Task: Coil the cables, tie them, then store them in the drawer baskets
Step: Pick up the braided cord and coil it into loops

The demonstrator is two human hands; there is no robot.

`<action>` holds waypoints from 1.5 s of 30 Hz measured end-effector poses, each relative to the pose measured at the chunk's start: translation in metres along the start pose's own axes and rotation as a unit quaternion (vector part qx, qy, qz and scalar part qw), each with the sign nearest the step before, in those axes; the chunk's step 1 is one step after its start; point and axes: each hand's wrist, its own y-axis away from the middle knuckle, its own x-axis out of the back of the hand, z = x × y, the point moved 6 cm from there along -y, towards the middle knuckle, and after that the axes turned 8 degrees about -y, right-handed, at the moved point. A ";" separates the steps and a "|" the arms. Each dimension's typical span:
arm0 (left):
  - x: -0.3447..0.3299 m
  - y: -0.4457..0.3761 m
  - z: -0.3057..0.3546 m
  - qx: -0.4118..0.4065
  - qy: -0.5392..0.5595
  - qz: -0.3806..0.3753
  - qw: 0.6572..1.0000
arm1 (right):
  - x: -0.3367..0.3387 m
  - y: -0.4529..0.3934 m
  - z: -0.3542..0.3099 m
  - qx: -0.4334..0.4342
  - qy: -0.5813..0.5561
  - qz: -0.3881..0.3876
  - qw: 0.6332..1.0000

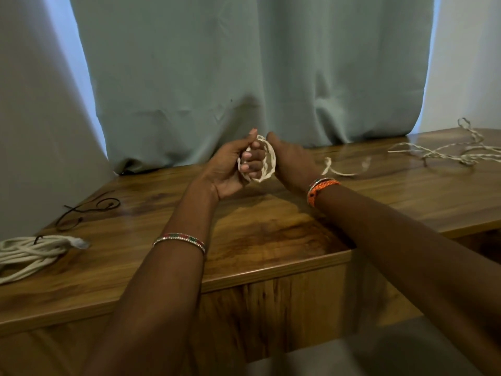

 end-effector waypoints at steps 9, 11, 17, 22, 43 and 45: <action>0.048 -0.002 -0.002 -0.123 0.002 0.277 0.953 | -0.025 0.045 -0.064 0.026 0.072 -0.198 0.977; 0.052 0.001 -0.002 -0.126 -0.041 0.306 0.943 | -0.008 0.051 -0.079 0.078 0.030 -0.192 0.978; 0.045 0.006 0.004 -0.120 -0.303 0.347 0.880 | 0.035 0.026 -0.081 0.150 -0.096 -0.216 0.960; 0.014 -0.003 -0.014 0.001 -0.218 0.204 0.954 | 0.048 -0.006 -0.040 0.158 -0.046 -0.067 0.984; 0.002 -0.002 0.012 -0.129 0.043 0.115 0.984 | 0.000 0.036 -0.013 -0.023 -0.095 -0.081 0.992; 0.009 -0.001 0.014 -0.148 0.030 0.138 0.979 | -0.003 0.052 -0.035 0.022 0.046 -0.148 0.988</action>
